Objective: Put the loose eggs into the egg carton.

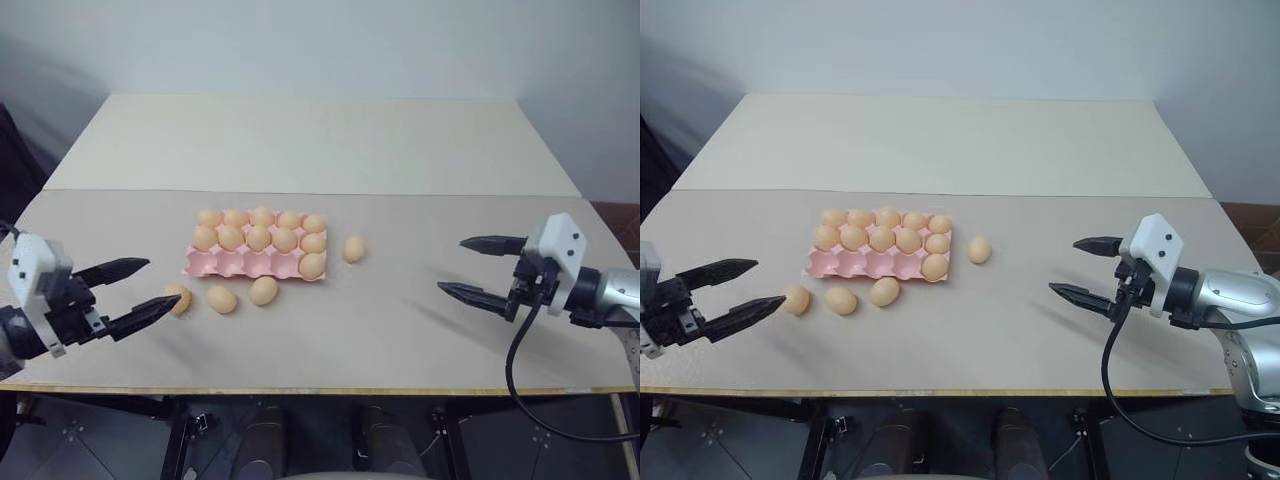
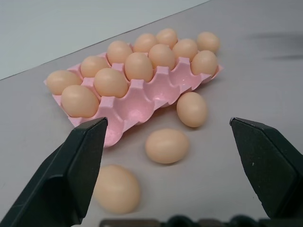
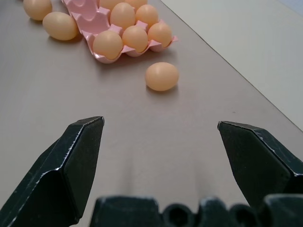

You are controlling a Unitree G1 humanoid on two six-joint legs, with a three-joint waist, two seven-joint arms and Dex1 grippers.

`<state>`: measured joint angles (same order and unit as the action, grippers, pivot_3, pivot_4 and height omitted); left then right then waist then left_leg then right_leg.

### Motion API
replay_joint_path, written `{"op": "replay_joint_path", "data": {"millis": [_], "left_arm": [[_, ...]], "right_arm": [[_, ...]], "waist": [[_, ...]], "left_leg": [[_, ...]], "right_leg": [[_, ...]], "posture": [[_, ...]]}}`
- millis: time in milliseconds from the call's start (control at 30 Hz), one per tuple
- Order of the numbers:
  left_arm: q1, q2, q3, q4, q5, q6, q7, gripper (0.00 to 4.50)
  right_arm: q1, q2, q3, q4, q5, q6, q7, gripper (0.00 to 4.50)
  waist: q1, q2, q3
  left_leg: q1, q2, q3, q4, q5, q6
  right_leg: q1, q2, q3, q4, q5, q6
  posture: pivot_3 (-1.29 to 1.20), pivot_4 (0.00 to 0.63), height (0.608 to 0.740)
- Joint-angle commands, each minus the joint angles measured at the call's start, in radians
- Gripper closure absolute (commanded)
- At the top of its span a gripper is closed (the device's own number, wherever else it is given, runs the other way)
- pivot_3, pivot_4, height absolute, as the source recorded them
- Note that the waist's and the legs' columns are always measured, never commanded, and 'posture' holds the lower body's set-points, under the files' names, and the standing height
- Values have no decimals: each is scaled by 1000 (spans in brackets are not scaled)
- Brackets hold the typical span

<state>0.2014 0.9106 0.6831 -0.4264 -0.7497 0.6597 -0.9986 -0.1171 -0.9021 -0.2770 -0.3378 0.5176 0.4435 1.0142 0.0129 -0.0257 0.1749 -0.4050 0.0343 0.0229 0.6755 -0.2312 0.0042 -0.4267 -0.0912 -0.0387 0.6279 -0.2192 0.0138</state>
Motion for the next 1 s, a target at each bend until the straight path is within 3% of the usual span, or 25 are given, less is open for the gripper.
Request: {"op": "replay_joint_path", "data": {"millis": [33,433,667,767,1000], "left_arm": [[-38,14,-8,13,-15,9,17,0],[-63,34,-40,33,-4,-32,-54,0],[-46,13,-34,34,-10,-61,-77,0],[-74,20,-56,45,-18,-58,-79,0],[-168,21,-138,75,-12,-57,-84,0]], "right_arm": [[4,-8,-48,-34,10,-19,-9,23],[14,-17,-20,-69,-36,3,-68,23],[-9,32,-11,-92,-76,-42,-142,23],[-63,22,70,-85,-94,-7,-130,23],[-349,167,371,132,-241,-80,-114,23]], "waist": [[0,0,0],[-1,0,0],[-1,0,0],[-3,0,0],[-9,0,0]], "left_leg": [[0,0,0,0,0,0],[0,0,1,0,0,0],[0,1,2,-1,0,0],[0,0,2,-1,0,0],[1,2,3,0,0,0]], "right_leg": [[0,0,0,0,0,0],[-1,0,1,0,0,0],[-2,1,1,0,0,0],[-2,0,2,0,0,0],[-2,2,2,1,2,-1]], "posture": [[0,150,740],[0,150,740],[0,150,740],[0,150,740],[0,150,740]]}}
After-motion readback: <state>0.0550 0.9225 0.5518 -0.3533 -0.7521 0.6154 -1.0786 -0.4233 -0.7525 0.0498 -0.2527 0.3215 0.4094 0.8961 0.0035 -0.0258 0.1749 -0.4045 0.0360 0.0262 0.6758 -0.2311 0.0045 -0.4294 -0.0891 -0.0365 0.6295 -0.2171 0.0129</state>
